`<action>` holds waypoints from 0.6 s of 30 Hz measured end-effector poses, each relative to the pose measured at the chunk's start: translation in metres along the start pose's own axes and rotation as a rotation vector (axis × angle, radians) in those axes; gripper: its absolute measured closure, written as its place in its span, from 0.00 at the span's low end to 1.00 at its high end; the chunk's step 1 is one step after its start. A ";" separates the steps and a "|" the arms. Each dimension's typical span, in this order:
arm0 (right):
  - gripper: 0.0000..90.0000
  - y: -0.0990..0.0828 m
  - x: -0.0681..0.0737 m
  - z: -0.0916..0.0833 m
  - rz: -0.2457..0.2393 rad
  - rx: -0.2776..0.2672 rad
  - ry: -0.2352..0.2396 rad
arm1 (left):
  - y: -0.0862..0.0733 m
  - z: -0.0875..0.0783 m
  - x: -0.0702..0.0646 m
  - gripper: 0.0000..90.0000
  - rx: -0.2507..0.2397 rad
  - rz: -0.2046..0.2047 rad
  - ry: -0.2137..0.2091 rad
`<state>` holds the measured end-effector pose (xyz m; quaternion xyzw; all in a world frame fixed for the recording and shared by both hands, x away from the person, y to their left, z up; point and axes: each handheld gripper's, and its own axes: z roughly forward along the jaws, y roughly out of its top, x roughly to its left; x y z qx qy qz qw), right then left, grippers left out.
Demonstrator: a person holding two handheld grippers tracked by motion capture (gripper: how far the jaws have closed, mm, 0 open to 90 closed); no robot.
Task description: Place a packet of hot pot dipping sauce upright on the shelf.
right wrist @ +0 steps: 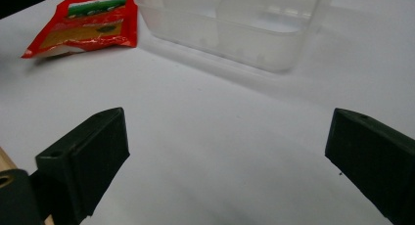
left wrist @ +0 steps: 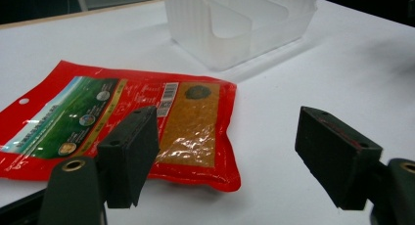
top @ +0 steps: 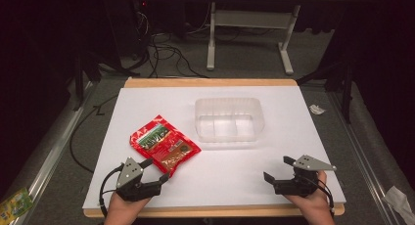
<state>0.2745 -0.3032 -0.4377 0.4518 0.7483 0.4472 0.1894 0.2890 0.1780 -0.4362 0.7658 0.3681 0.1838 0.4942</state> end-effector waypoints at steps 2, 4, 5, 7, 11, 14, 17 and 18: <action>0.03 0.000 -0.004 -0.001 0.020 -0.005 0.000 | -0.001 0.000 0.003 0.28 0.004 -0.010 0.004; 0.02 0.000 -0.004 -0.002 0.030 -0.009 -0.005 | -0.002 0.000 0.004 0.28 0.005 -0.017 0.007; 0.02 0.001 -0.005 -0.003 0.027 -0.017 -0.001 | -0.003 -0.001 0.006 0.28 -0.001 -0.032 0.010; 0.02 0.001 -0.005 -0.003 0.026 -0.011 0.001 | -0.002 -0.003 0.006 0.28 -0.002 -0.029 0.011; 0.02 0.001 -0.005 -0.002 0.034 -0.014 0.014 | -0.001 -0.006 0.006 0.28 -0.014 -0.020 0.015; 0.01 0.001 -0.004 -0.003 0.020 -0.018 0.006 | -0.001 -0.007 0.007 0.28 -0.017 -0.009 0.018; 0.05 0.001 -0.002 -0.005 0.007 -0.023 -0.001 | -0.002 -0.006 0.008 0.29 -0.015 -0.009 0.019; 0.05 0.001 -0.002 -0.005 0.002 -0.025 -0.003 | -0.002 -0.005 0.010 0.29 -0.012 -0.012 0.021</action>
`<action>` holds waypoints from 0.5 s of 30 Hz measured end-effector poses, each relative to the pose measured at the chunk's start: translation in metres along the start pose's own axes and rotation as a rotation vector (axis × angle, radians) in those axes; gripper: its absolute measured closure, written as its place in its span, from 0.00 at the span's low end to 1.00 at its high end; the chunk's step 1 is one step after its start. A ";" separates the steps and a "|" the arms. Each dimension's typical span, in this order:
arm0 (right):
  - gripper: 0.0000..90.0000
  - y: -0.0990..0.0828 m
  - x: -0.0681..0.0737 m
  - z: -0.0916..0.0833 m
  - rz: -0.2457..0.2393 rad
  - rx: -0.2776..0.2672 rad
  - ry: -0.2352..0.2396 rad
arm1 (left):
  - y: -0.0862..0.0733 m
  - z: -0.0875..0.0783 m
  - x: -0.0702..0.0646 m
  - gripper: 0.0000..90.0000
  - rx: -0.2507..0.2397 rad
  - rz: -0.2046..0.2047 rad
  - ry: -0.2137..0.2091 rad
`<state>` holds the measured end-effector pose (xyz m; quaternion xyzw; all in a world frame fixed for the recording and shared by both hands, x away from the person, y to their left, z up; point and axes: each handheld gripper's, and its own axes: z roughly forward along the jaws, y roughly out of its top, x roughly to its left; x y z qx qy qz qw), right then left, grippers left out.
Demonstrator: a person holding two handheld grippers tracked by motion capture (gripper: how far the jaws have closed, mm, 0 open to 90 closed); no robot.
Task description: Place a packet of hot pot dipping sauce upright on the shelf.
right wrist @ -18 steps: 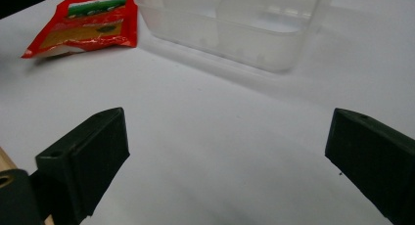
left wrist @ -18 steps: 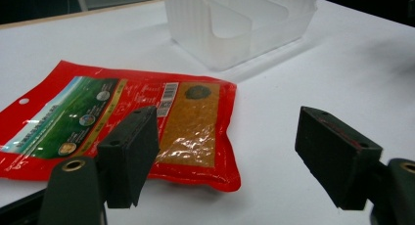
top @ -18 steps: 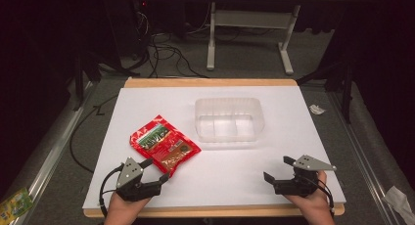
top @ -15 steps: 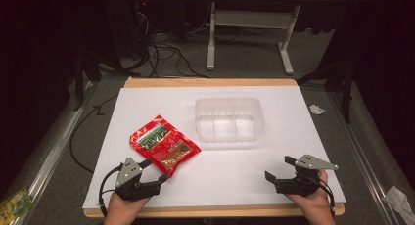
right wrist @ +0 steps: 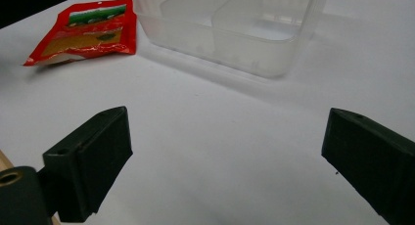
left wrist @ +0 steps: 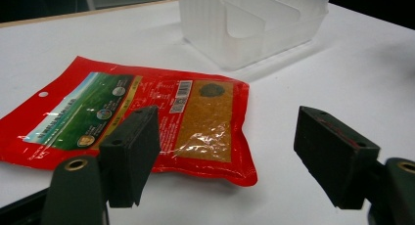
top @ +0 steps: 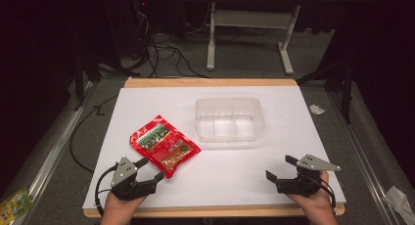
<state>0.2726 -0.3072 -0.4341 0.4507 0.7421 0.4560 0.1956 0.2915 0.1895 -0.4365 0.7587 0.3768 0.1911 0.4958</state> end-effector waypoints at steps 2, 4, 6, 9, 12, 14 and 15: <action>0.05 0.000 0.000 0.000 -0.002 -0.002 -0.005 | 0.000 0.000 0.001 0.29 -0.001 -0.004 -0.001; 0.09 0.000 0.000 0.000 0.006 -0.002 -0.004 | -0.001 0.000 0.004 0.30 -0.004 -0.015 0.002; 0.09 -0.001 0.000 0.001 0.004 0.000 -0.014 | -0.001 0.000 0.006 0.30 -0.005 -0.026 0.008; 0.09 -0.001 -0.001 0.000 0.009 0.008 -0.013 | 0.000 0.001 0.007 0.30 0.000 -0.029 0.013; 0.09 -0.002 -0.002 0.001 0.000 0.017 -0.017 | 0.000 0.003 0.007 0.30 0.007 -0.027 0.017; 0.10 -0.002 -0.002 0.002 0.001 0.024 -0.021 | 0.000 0.007 0.008 0.30 0.014 -0.035 0.024; 0.10 -0.002 -0.002 0.003 -0.003 0.028 -0.023 | 0.000 0.012 0.010 0.30 0.021 -0.050 0.032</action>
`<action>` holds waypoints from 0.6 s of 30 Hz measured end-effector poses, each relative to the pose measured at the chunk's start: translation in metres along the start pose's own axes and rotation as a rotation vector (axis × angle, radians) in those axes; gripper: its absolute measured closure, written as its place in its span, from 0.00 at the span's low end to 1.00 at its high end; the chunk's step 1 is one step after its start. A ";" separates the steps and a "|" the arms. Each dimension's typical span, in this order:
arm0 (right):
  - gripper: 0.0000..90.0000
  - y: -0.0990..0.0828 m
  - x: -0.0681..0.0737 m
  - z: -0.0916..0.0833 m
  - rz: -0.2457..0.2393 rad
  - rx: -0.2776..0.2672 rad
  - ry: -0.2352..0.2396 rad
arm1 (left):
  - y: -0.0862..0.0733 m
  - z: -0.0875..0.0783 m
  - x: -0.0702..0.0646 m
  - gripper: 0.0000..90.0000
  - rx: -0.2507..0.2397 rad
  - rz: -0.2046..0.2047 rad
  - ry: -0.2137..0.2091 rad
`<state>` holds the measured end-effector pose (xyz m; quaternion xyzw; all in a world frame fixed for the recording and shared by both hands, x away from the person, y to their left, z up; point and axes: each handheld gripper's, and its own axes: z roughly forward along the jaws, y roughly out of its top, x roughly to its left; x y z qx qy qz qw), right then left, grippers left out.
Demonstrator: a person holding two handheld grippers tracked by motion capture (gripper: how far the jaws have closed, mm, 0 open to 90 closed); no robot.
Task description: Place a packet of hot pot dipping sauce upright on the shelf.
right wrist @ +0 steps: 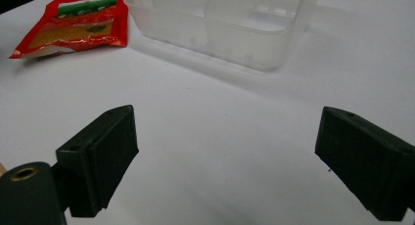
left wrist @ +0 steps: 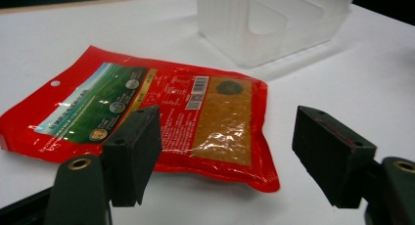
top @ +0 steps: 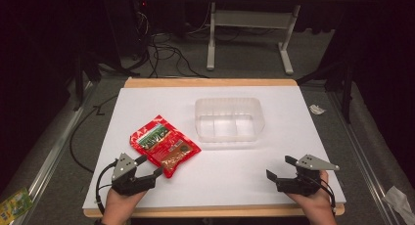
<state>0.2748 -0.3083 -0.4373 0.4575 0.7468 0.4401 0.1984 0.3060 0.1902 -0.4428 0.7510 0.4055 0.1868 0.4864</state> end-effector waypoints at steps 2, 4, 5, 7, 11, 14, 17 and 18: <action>0.10 0.000 0.000 0.002 -0.003 0.003 0.002 | 0.001 0.009 0.002 0.30 0.013 -0.022 0.005; 0.10 0.000 0.001 0.003 0.001 0.014 0.004 | 0.002 0.017 0.004 0.31 0.030 -0.029 0.008; 0.10 0.000 0.001 0.003 0.001 0.014 0.004 | 0.003 0.021 0.004 0.31 0.041 -0.024 0.010; 0.10 -0.001 0.001 0.005 -0.003 0.020 0.011 | 0.004 0.028 0.003 0.31 0.053 -0.015 0.018; 0.10 -0.002 0.000 0.007 0.000 0.035 0.018 | 0.006 0.031 0.007 0.31 0.041 -0.033 0.019; 0.11 -0.003 -0.001 0.009 0.000 0.043 0.022 | 0.008 0.035 0.012 0.31 0.040 -0.049 0.022; 0.11 -0.003 0.000 0.009 0.001 0.043 0.024 | 0.009 0.044 0.021 0.31 0.050 -0.054 0.042; 0.11 -0.003 0.000 0.009 -0.002 0.041 0.027 | 0.009 0.045 0.024 0.31 0.051 -0.061 0.041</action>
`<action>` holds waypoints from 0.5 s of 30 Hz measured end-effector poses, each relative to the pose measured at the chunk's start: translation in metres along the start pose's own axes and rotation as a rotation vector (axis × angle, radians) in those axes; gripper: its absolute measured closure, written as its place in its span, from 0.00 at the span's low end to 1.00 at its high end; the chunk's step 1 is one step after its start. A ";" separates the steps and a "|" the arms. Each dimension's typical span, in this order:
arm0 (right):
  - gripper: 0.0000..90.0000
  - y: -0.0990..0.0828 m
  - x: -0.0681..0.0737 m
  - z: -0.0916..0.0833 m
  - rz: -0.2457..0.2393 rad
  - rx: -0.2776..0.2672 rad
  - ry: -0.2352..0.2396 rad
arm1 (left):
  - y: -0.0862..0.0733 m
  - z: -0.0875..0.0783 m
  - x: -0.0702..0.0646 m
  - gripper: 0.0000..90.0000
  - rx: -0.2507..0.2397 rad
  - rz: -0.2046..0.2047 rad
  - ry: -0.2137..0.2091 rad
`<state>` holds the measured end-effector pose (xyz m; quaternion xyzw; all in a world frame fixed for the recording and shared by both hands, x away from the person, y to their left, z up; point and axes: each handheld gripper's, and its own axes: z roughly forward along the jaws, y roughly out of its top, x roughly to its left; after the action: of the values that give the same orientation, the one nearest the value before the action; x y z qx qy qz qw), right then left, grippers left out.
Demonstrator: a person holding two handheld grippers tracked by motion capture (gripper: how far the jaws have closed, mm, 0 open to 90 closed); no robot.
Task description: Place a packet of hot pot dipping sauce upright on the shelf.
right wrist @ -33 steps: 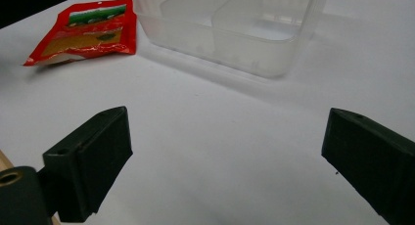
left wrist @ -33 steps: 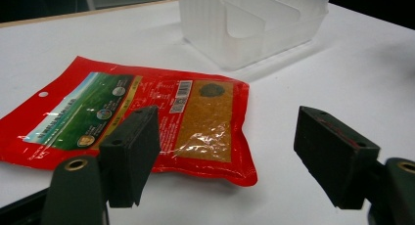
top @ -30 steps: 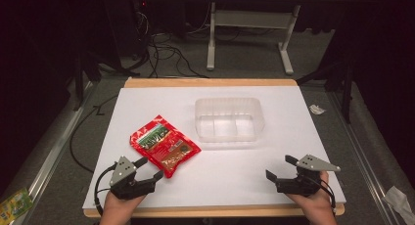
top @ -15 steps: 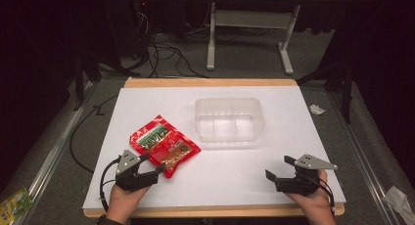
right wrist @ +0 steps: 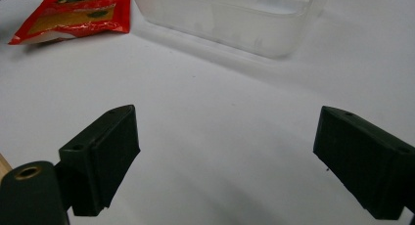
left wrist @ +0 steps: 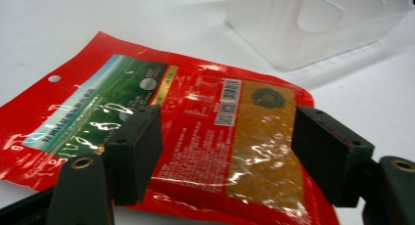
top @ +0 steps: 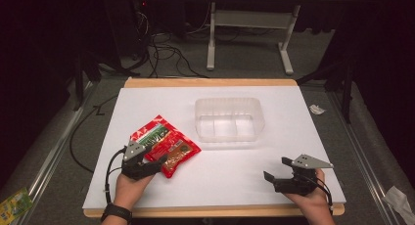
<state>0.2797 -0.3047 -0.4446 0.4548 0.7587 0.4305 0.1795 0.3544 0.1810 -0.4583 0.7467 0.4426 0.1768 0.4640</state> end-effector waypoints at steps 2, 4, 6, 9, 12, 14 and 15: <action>0.11 0.000 0.000 0.001 -0.007 0.003 0.001 | 0.000 0.002 0.003 0.32 -0.005 -0.005 0.001; 0.11 0.000 0.000 0.002 -0.001 0.006 0.004 | 0.001 0.005 0.014 0.32 0.001 -0.001 0.035; 0.12 0.001 0.000 0.004 -0.004 0.009 0.009 | 0.002 0.006 0.024 0.31 -0.003 -0.027 0.059; 0.12 0.002 0.002 0.006 -0.009 0.013 0.015 | 0.002 0.007 0.032 0.31 -0.010 -0.051 0.085; 0.12 0.001 0.003 0.007 -0.012 0.021 0.019 | 0.000 0.010 0.047 0.30 0.011 -0.078 0.122; 0.12 0.001 0.005 0.007 -0.017 0.023 0.022 | -0.002 0.013 0.059 0.30 0.024 -0.108 0.163; 0.12 0.001 0.005 0.007 -0.017 0.021 0.022 | -0.002 0.013 0.059 0.30 0.024 -0.108 0.163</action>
<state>0.2820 -0.2965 -0.4472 0.4454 0.7690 0.4259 0.1700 0.3945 0.2233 -0.4754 0.7102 0.5207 0.2062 0.4264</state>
